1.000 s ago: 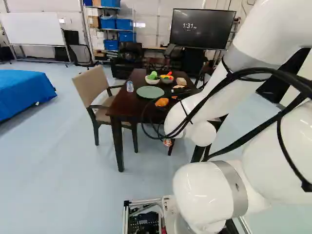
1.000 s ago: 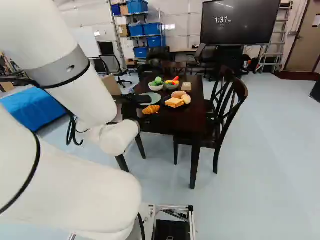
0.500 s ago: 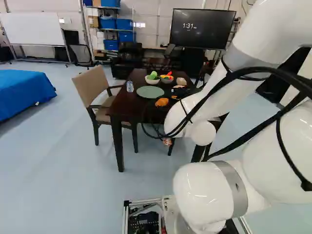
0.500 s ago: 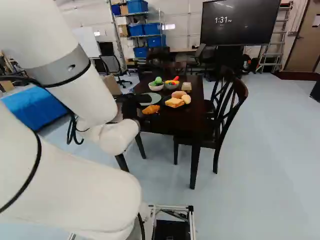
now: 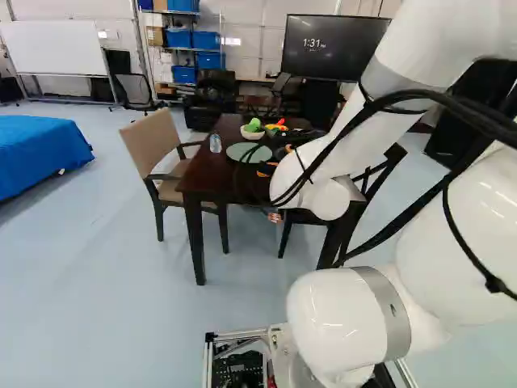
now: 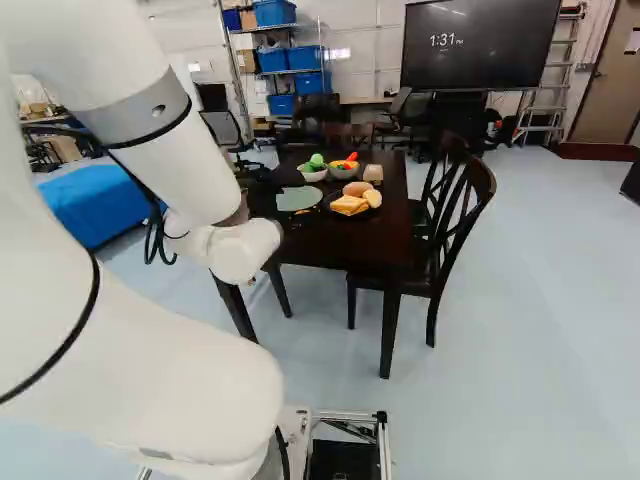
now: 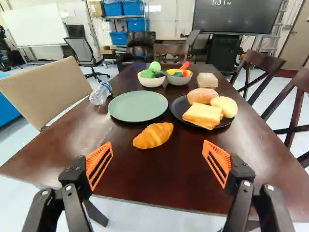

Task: Move the croissant to the empty plate

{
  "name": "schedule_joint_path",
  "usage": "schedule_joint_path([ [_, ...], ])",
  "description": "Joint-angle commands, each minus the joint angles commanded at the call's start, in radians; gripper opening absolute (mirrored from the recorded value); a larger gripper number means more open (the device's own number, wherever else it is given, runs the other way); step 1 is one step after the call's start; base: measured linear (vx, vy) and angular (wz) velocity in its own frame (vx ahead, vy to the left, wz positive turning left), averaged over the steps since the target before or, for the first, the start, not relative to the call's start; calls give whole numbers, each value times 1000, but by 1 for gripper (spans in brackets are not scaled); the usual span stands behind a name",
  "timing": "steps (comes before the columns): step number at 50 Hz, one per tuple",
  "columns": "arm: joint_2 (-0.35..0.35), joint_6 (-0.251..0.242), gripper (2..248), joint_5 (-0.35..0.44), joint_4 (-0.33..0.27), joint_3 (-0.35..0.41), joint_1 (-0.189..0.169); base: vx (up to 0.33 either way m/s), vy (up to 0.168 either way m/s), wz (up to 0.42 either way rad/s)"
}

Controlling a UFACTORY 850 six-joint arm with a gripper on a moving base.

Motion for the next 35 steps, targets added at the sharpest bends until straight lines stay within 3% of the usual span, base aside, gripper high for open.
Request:
schedule_joint_path([
  [18, -26, 0, 247, -11, 0, -68, 0, 0, 0, 0],
  [35, -59, 0, 247, -87, 0, -140, 0, 0, 0, 0],
])
